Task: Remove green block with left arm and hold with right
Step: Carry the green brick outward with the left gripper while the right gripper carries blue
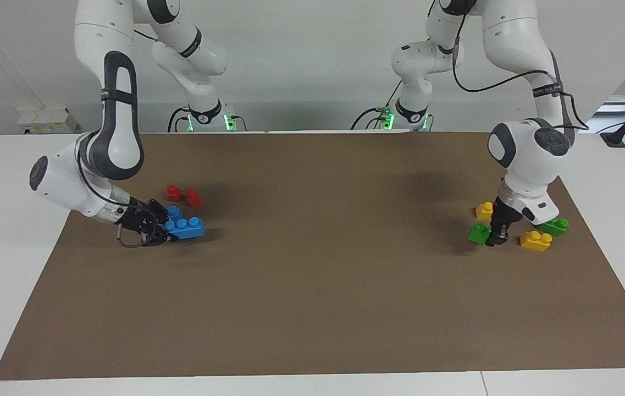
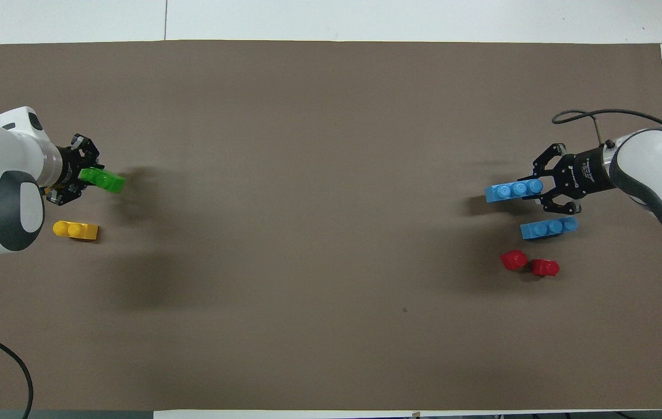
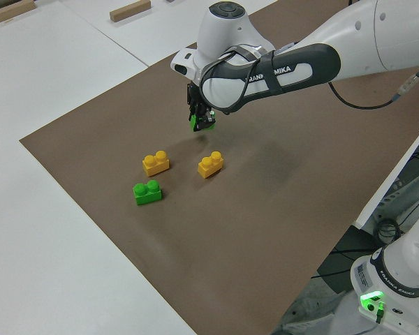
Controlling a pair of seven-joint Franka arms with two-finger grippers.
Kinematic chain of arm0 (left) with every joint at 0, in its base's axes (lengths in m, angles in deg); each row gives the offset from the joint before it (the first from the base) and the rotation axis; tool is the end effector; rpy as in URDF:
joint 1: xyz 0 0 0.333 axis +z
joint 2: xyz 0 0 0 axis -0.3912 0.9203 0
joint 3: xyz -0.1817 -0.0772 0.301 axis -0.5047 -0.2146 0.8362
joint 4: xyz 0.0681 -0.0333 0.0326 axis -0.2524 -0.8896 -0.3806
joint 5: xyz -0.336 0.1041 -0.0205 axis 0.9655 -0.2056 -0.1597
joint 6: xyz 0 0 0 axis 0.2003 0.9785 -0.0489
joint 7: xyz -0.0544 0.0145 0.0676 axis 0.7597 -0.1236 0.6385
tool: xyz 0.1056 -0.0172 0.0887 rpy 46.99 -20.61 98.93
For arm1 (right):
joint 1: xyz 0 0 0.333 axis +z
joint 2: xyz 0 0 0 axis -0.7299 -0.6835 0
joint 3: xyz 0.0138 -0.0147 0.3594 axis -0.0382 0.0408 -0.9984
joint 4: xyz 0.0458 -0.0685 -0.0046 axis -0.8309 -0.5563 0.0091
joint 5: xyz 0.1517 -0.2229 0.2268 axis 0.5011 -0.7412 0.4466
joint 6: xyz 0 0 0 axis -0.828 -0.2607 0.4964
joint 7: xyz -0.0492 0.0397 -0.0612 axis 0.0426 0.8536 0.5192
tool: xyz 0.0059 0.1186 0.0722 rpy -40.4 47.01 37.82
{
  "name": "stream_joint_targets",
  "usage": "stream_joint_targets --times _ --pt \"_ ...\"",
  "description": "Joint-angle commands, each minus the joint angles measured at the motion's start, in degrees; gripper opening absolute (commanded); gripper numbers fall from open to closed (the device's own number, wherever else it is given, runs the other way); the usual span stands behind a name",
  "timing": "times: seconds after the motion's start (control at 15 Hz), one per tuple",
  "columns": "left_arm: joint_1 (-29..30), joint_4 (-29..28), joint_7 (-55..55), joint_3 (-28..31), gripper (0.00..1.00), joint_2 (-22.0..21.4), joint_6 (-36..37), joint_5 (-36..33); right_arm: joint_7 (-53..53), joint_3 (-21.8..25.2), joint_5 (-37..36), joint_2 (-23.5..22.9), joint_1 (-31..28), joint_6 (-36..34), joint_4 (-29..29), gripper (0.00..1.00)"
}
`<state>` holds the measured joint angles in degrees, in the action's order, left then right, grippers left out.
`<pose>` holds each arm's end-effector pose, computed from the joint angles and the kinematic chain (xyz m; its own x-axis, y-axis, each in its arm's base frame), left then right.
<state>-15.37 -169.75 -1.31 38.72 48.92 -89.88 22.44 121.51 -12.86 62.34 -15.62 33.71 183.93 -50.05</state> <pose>0.5964 0.0297 0.3725 0.4785 0.8740 0.0848 0.8663 -0.4857 0.1169 0.5721 -0.0569 0.3490 0.1428 -0.8655 -0.4800 -0.9872 -0.1596 -0.0060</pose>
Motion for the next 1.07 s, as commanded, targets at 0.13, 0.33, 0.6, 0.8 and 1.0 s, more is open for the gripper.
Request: stream_joint_targets --times 0.13,0.33,0.6,0.8,1.0 --pt "2.09 2.38 3.15 -0.39 0.00 4.73 -3.92 -0.08 -0.81 -0.95 -1.18 0.63 -1.24 2.51 -3.11 0.00" --pt "2.18 3.70 3.24 -0.39 0.00 6.40 -3.92 -0.08 -0.81 -0.95 -1.18 -0.07 -1.24 4.09 -3.20 0.00" --pt "2.01 3.79 3.94 -0.39 0.00 6.76 -3.92 -0.08 -0.81 -1.13 -1.01 -0.95 -0.54 5.93 -3.20 0.00" --pt "1.92 3.79 4.30 -0.39 0.53 6.76 -3.74 -0.08 -0.72 -1.22 -0.22 -1.92 -0.10 7.08 -3.20 0.00" --pt "1.30 3.88 4.38 -0.39 1.00 6.15 -3.31 -0.08 -0.54 -1.22 -0.04 -2.01 0.96 6.99 -3.20 0.00"
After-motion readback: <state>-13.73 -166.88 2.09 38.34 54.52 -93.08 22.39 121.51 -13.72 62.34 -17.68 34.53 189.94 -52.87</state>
